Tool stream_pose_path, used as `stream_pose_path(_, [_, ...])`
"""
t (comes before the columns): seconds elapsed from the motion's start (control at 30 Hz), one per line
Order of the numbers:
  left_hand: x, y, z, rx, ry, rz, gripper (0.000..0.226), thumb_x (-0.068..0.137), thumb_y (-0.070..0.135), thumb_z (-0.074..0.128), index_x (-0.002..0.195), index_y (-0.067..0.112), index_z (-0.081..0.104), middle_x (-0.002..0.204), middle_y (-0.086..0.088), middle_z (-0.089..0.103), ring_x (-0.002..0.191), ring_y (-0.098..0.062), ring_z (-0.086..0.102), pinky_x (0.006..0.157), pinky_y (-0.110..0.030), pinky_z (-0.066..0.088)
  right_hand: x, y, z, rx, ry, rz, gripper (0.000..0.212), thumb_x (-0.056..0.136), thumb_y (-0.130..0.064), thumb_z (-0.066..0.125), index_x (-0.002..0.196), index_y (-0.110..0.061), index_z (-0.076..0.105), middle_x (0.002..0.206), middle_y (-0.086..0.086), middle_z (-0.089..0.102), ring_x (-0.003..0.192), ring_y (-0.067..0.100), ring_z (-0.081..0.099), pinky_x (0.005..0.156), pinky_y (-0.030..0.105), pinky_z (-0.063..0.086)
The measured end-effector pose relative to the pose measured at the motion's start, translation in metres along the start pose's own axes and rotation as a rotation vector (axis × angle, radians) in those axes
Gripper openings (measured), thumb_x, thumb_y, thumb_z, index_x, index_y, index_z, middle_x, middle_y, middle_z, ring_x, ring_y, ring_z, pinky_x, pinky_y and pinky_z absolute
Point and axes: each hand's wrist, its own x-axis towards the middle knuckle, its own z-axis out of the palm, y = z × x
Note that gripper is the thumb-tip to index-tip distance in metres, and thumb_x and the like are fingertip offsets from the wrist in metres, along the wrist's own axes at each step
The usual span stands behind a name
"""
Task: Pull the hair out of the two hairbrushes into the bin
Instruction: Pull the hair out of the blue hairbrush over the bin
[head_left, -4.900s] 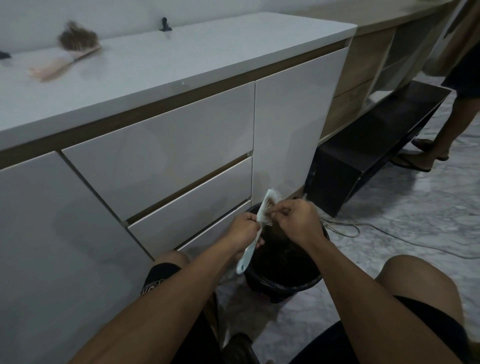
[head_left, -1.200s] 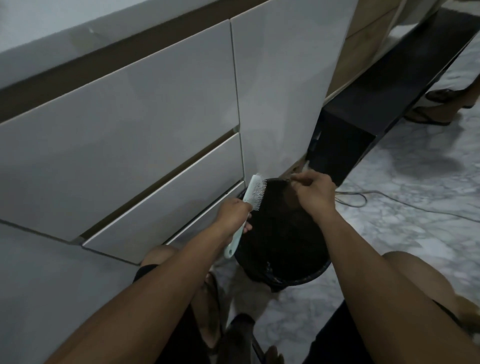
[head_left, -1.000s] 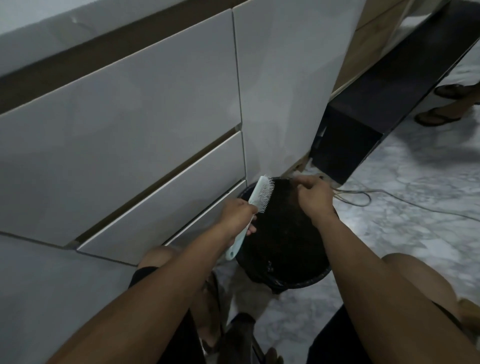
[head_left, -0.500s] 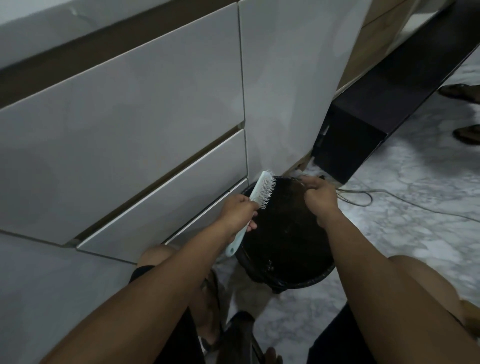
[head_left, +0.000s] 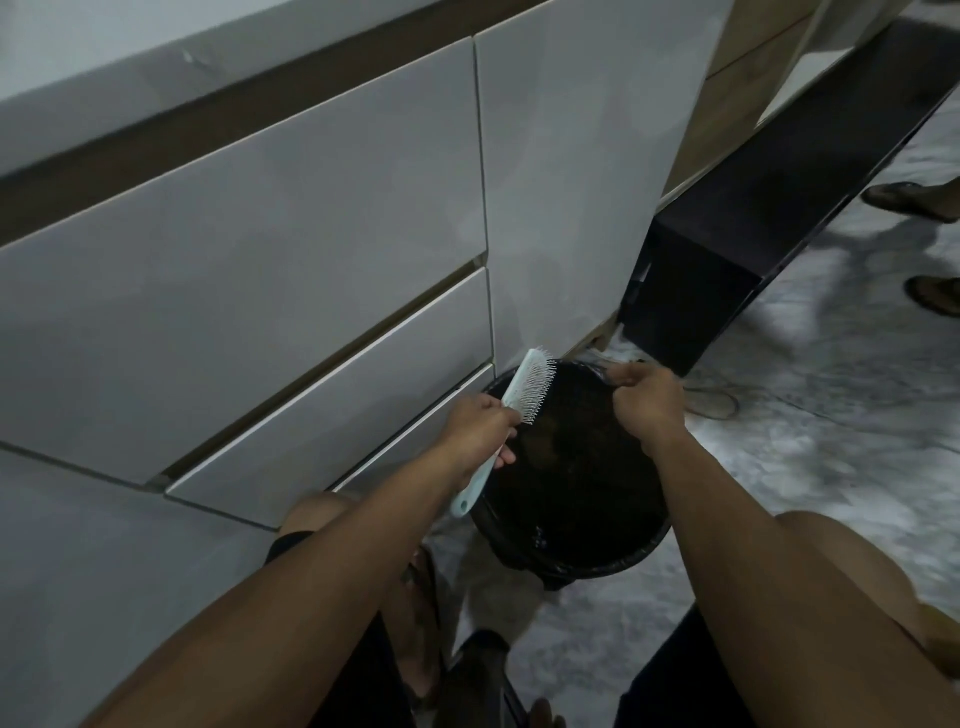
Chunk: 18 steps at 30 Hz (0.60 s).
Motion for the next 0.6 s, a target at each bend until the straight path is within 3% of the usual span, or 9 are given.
stream_pose_path(0.2, [-0.005,-0.001,0.0,0.006,-0.014,0.005,0.009,0.088,0.011,0.057,0.08,0.008,0.055,0.078,-0.011,0.063,0.041,-0.016,0.052,0.04,-0.023,0.04,-0.005,-0.002,0.005,0.127,-0.089,-0.014,0.026,0.082,-0.003,0.059,0.103,-0.014,0.071,0.105,0.007,0.072,0.094,0.019,0.066,0.092,0.036,0.054])
stream_pose_path(0.4, [-0.015,0.007,0.001,0.016,-0.066,0.037,0.013,0.089,0.006,0.053,0.076,0.011,0.054,0.075,-0.011,0.062,0.041,-0.017,0.053,0.04,-0.022,0.039,-0.025,-0.013,0.008,0.399,-0.406,0.08,0.07,0.079,0.009,0.063,0.14,-0.017,0.041,0.128,-0.003,0.054,0.104,0.02,0.063,0.07,0.033,0.055])
stream_pose_path(0.5, [-0.018,0.01,0.001,0.034,-0.095,0.06,0.013,0.088,0.003,0.05,0.078,0.01,0.055,0.076,-0.012,0.063,0.038,-0.017,0.053,0.037,-0.02,0.039,-0.03,-0.018,0.008,0.559,-0.559,0.139,0.057,0.079,0.01,0.054,0.13,-0.015,0.051,0.112,0.004,0.068,0.09,0.02,0.064,0.06,0.029,0.047])
stream_pose_path(0.6, [-0.019,0.013,0.0,0.052,-0.091,0.092,0.013,0.088,0.002,0.049,0.078,0.009,0.055,0.077,-0.012,0.063,0.038,-0.017,0.053,0.036,-0.021,0.039,-0.036,-0.026,0.003,0.552,-0.642,0.163,0.031,0.081,0.006,0.049,0.098,-0.014,0.065,0.088,0.008,0.067,0.068,0.015,0.06,0.055,0.026,0.041])
